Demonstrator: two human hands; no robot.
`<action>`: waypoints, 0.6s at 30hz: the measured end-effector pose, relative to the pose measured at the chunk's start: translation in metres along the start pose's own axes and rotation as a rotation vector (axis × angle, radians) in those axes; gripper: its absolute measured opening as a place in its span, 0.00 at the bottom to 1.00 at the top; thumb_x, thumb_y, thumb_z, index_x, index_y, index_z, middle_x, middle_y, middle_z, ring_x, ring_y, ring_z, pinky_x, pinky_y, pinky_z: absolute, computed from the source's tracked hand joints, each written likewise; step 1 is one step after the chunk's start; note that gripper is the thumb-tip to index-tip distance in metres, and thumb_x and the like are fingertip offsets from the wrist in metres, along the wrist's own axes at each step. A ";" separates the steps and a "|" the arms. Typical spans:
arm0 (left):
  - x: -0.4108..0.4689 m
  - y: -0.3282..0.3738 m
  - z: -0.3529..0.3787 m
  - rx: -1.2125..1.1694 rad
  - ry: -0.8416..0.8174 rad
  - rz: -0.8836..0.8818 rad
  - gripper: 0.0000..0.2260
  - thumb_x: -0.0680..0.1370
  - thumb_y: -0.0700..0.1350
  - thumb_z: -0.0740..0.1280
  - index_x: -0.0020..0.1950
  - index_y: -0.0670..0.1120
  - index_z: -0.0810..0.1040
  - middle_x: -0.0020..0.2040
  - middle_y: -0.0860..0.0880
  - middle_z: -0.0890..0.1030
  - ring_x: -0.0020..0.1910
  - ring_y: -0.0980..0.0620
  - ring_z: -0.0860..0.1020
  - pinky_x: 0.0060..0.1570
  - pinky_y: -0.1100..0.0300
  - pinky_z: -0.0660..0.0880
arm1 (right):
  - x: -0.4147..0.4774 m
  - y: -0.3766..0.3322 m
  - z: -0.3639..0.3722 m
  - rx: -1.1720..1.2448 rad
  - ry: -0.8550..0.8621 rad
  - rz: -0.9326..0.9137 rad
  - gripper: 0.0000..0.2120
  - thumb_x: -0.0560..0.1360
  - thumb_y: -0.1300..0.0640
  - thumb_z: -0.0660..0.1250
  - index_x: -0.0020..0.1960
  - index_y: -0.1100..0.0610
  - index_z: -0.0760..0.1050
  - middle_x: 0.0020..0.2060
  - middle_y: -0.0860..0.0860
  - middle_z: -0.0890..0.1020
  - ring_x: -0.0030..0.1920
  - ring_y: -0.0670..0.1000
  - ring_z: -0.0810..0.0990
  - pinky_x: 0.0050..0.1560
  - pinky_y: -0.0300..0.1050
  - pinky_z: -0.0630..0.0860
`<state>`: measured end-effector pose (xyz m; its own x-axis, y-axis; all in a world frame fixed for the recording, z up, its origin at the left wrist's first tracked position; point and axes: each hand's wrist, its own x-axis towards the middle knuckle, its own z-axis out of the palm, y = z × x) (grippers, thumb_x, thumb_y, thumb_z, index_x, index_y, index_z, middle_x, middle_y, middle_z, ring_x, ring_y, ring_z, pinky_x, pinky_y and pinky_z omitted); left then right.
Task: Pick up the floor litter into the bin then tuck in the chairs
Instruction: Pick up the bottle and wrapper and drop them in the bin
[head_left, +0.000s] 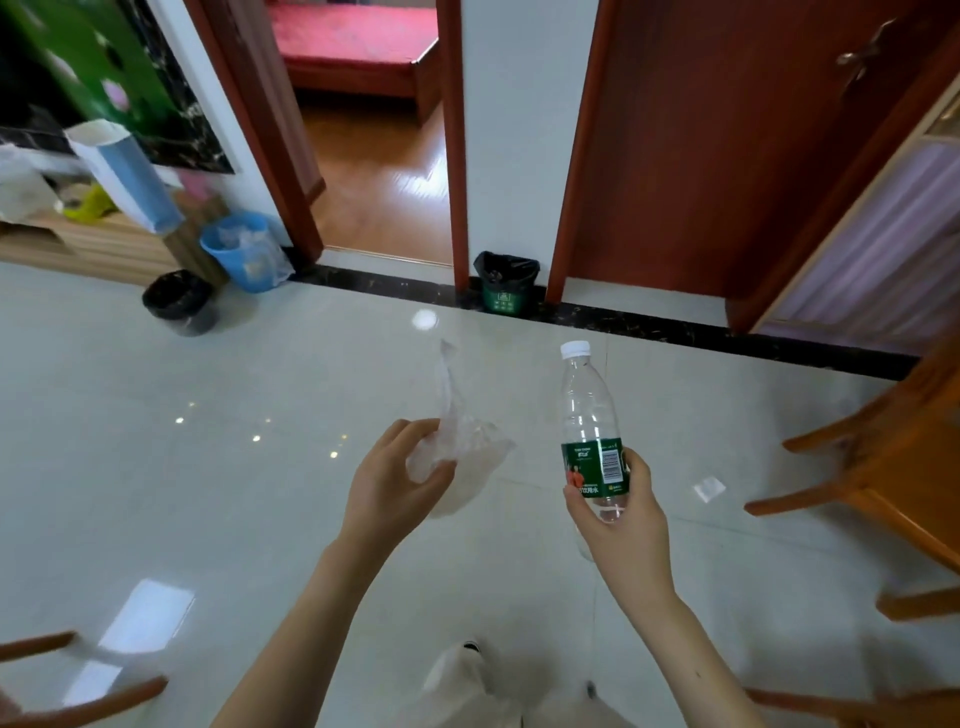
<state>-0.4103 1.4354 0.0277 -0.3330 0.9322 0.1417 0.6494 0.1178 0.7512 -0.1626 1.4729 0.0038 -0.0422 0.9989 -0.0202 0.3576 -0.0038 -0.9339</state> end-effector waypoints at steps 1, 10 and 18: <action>0.019 -0.003 -0.003 0.001 -0.002 0.005 0.14 0.72 0.46 0.73 0.56 0.56 0.77 0.48 0.60 0.76 0.48 0.62 0.75 0.42 0.71 0.67 | 0.016 -0.005 0.008 -0.004 0.001 0.002 0.25 0.73 0.52 0.74 0.63 0.39 0.66 0.51 0.39 0.80 0.49 0.40 0.80 0.44 0.29 0.74; 0.165 -0.039 0.038 0.015 -0.055 -0.042 0.15 0.72 0.46 0.73 0.57 0.53 0.77 0.48 0.61 0.76 0.47 0.65 0.75 0.41 0.71 0.67 | 0.166 -0.008 0.045 -0.063 0.030 0.042 0.26 0.72 0.52 0.75 0.64 0.42 0.67 0.49 0.40 0.81 0.47 0.40 0.81 0.46 0.36 0.77; 0.349 -0.031 0.089 0.052 -0.022 -0.028 0.15 0.73 0.49 0.71 0.59 0.53 0.77 0.49 0.61 0.75 0.47 0.69 0.73 0.41 0.71 0.68 | 0.364 -0.003 0.059 -0.071 -0.040 -0.012 0.26 0.72 0.51 0.74 0.66 0.47 0.67 0.50 0.42 0.81 0.47 0.41 0.81 0.47 0.40 0.79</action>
<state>-0.4863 1.7878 -0.0032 -0.3373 0.9354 0.1064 0.6748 0.1614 0.7202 -0.2340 1.8342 -0.0221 -0.0839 0.9962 -0.0243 0.4223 0.0134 -0.9064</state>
